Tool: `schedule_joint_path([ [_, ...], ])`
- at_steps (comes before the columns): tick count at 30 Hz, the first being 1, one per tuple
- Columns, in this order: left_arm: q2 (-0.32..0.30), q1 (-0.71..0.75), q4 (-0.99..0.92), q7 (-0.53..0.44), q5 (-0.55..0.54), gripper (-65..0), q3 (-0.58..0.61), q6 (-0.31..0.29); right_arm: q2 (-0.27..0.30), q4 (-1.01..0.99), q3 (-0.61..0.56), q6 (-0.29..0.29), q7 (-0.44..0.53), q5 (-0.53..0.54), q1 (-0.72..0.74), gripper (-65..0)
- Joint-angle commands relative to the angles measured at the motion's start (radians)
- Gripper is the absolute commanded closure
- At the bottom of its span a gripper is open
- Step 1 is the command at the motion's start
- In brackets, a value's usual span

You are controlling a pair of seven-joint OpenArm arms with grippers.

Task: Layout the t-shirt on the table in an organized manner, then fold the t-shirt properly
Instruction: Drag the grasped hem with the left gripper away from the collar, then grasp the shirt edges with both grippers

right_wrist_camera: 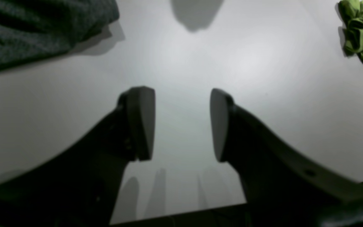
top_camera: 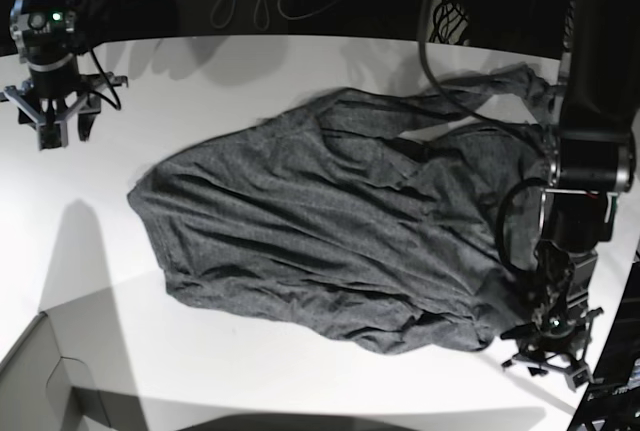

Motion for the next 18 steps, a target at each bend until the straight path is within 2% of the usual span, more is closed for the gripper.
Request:
schedule_joint_path([
  [1, -0.010, -0.031, 0.024, -0.028, 0.004, -33.5, -0.005, -0.003, 0.008, 0.018, 0.002, -0.001, 0.023, 0.011, 0.004, -29.0],
  [3, -0.013, -0.016, 0.045, -0.028, 0.002, -38.1, -0.005, -0.003, 0.013, 0.017, 0.002, 0.027, 0.024, 0.011, 0.006, -29.0],
  [5, -0.016, -0.001, 0.091, -0.027, -0.018, -38.5, -0.005, -0.002, 0.010, 0.017, 0.004, 0.094, 0.023, 0.009, 0.027, -29.1],
  [7, -0.046, 0.042, 0.160, -0.019, -0.075, -38.5, -0.025, -0.002, 0.008, 0.013, 0.007, 0.151, 0.018, 0.006, 0.053, -29.1],
  [10, -0.075, 0.145, 0.291, -0.004, -0.182, -38.4, -0.069, 0.000, 0.015, 0.009, 0.002, 0.155, 0.018, 0.006, 0.093, -29.1],
  [13, -0.111, 0.277, 0.435, 0.116, -0.265, -38.4, -0.111, 0.000, 0.019, -0.020, 0.001, 0.157, 0.018, 0.006, 0.159, -29.1],
  [18, -0.122, 0.556, 0.733, 0.280, -0.351, -38.4, -0.269, 0.000, 0.104, -0.152, -0.125, 0.158, 0.017, 0.005, 0.285, -29.1],
])
